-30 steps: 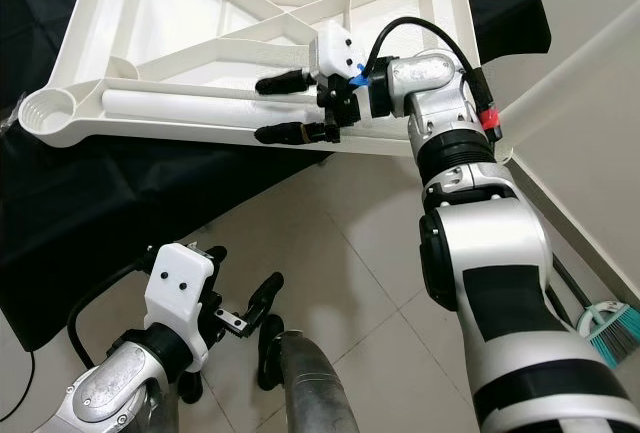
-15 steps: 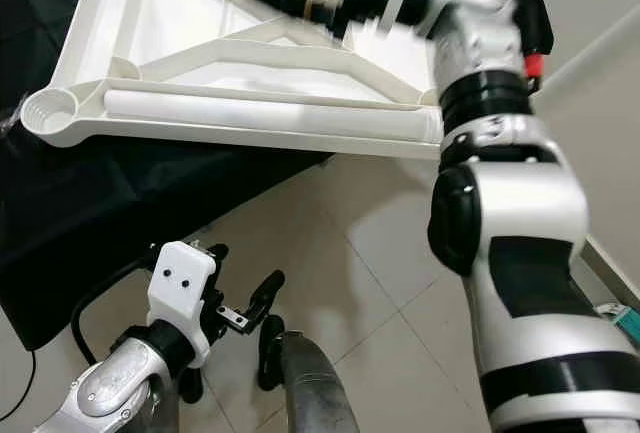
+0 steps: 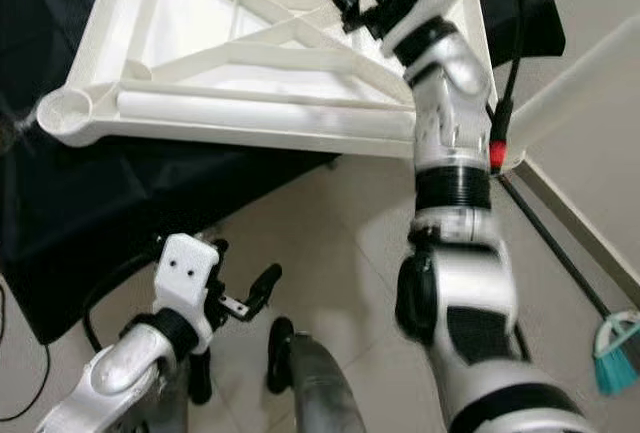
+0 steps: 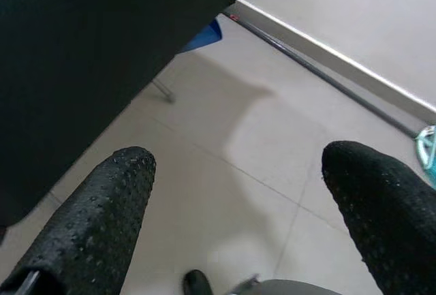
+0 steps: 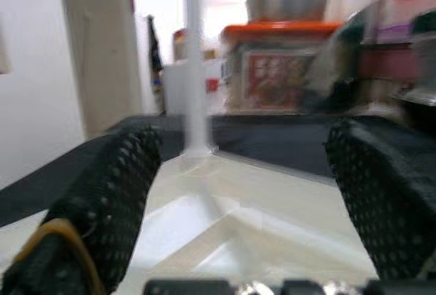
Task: Building children table
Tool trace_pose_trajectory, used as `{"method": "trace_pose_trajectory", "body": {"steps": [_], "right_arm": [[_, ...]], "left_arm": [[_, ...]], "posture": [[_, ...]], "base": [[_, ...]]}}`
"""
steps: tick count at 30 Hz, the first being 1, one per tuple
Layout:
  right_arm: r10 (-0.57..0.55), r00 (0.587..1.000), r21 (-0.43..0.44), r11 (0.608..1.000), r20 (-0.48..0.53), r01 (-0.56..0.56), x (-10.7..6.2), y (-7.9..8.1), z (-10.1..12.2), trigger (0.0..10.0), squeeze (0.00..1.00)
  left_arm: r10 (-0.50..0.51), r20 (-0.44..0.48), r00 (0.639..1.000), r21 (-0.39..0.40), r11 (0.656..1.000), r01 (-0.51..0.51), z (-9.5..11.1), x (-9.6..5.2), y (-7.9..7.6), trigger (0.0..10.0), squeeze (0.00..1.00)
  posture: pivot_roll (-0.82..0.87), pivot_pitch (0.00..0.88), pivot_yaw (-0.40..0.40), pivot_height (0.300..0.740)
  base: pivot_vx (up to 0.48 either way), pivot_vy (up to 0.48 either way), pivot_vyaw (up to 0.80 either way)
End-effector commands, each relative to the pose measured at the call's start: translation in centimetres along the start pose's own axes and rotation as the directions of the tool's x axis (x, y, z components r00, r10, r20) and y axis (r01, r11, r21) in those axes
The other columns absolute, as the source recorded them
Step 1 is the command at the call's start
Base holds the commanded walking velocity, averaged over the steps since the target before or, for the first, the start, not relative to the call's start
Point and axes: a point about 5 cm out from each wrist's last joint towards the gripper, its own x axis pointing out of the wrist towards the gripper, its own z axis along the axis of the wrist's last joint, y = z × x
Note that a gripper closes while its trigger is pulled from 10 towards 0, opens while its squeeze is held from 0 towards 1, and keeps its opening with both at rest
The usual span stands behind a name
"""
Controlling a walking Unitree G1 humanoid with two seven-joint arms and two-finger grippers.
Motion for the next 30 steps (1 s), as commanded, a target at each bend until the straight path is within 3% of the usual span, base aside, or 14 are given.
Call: {"method": "trace_pose_trajectory", "body": {"steps": [1, 8, 9, 12, 13, 15, 16, 17, 21, 23, 25, 26, 27, 30], "right_arm": [[-0.009, 0.999, -0.048, 0.999, 0.031, 0.011, -0.1, 0.3, 1.3, 10.0, 0.0], [-0.172, 0.985, -0.101, 0.98, 0.004, 0.172, -4.2, 2.0, 0.5, 10.0, 0.0], [-0.225, 0.974, -0.169, 0.961, -0.026, 0.218, -6.8, 3.3, 0.0, 10.0, 0.0], [-0.254, 0.966, -0.2, 0.95, -0.042, 0.241, -7.6, 3.7, 0.1, 10.0, 0.0], [-0.355, 0.929, -0.246, 0.914, -0.104, 0.321, -9.5, 4.3, -0.3, 10.0, 0.0], [-0.392, 0.911, -0.253, 0.901, -0.128, 0.352, -10.2, 4.6, -0.4, 10.0, 0.0], [-0.392, 0.911, -0.253, 0.901, -0.128, 0.352, -10.2, 4.6, -0.4, 10.0, 0.0], [-0.501, 0.855, -0.293, 0.845, -0.138, 0.447, -11.8, 4.2, -0.5, 10.0, 0.0], [-0.586, 0.799, -0.343, 0.785, -0.137, 0.516, -13.1, 3.6, -0.5, 10.0, 0.0], [-0.586, 0.799, -0.343, 0.785, -0.137, 0.516, -13.1, 3.6, -0.5, 10.0, 0.0], [-0.664, 0.734, -0.371, 0.723, -0.141, 0.583, -14.4, 2.7, -0.5, 10.0, 0.0], [-0.664, 0.734, -0.371, 0.723, -0.141, 0.583, -14.4, 2.7, -0.5, 10.0, 0.0], [-0.73, 0.671, -0.413, 0.654, -0.128, 0.634, -15.3, 1.6, -0.1, 10.0, 0.0], [-0.752, 0.648, -0.429, 0.629, -0.12, 0.649, -15.6, 1.1, 0.1, 10.0, 0.0]], "left_arm": [[-0.007, -0.034, 0.999, -0.012, 1.0, 0.007, -1.0, -0.2, 0.0, 10.0, 0.0], [-0.002, -0.031, 1.0, -0.013, 1.0, 0.001, -1.4, 0.7, 0.7, 10.0, 0.0], [-0.003, -0.033, 0.999, -0.009, 1.0, 0.003, -1.7, 1.1, 1.0, 10.0, 0.0], [-0.004, -0.033, 0.999, -0.007, 1.0, 0.003, -1.8, 1.2, 1.1, 10.0, 0.0], [-0.002, -0.031, 1.0, 0.0, 1.0, 0.002, -2.0, 1.4, 1.4, 10.0, 0.0], [-0.001, -0.031, 1.0, 0.003, 1.0, 0.001, -2.1, 1.5, 1.4, 10.0, 0.0], [-0.001, -0.031, 1.0, 0.003, 1.0, 0.001, -2.1, 1.5, 1.4, 10.0, 0.0], [0.001, -0.033, 0.999, 0.006, 1.0, -0.001, -2.3, 1.6, 1.6, 10.0, 0.0], [0.004, -0.034, 0.999, 0.008, 1.0, -0.004, -2.4, 1.6, 1.8, 10.0, 0.0], [0.004, -0.034, 0.999, 0.008, 1.0, -0.004, -2.4, 1.6, 1.8, 10.0, 0.0], [0.004, -0.034, 0.999, 0.01, 1.0, -0.003, -2.6, 1.6, 1.9, 10.0, 0.0], [0.004, -0.034, 0.999, 0.01, 1.0, -0.003, -2.6, 1.6, 1.9, 10.0, 0.0], [0.0, -0.033, 0.999, 0.011, 1.0, 0.0, -2.8, 1.6, 2.0, 10.0, 0.0], [-0.001, -0.032, 0.999, 0.011, 1.0, 0.002, -2.8, 1.6, 2.0, 10.0, 0.0]], "posture": [[0.1, 0.266, -0.064, 0.74], [0.09, 0.24, -0.051, 0.74], [0.09, 0.219, -0.05, 0.74], [0.09, 0.219, -0.05, 0.74], [0.08, 0.208, -0.04, 0.74], [0.08, 0.208, -0.04, 0.74], [0.08, 0.208, -0.04, 0.74], [0.08, 0.193, -0.027, 0.74], [0.08, 0.189, -0.022, 0.74], [0.08, 0.189, -0.022, 0.74], [0.08, 0.184, -0.012, 0.74], [0.08, 0.184, -0.012, 0.74], [0.08, 0.176, -0.003, 0.74], [0.08, 0.176, -0.002, 0.74]], "base": [[0.0, 0.0, 0.0], [0.0, 0.0, 0.0], [0.0, 0.0, 0.0], [0.0, 0.0, 0.0], [0.0, 0.0, 0.0], [0.0, 0.0, 0.0], [0.0, 0.0, 0.0], [0.0, 0.0, 0.0], [0.0, 0.0, 0.0], [0.0, 0.0, 0.0], [0.0, 0.0, 0.0], [0.0, 0.0, 0.0], [0.0, 0.0, 0.0], [0.0, 0.0, 0.0]]}}
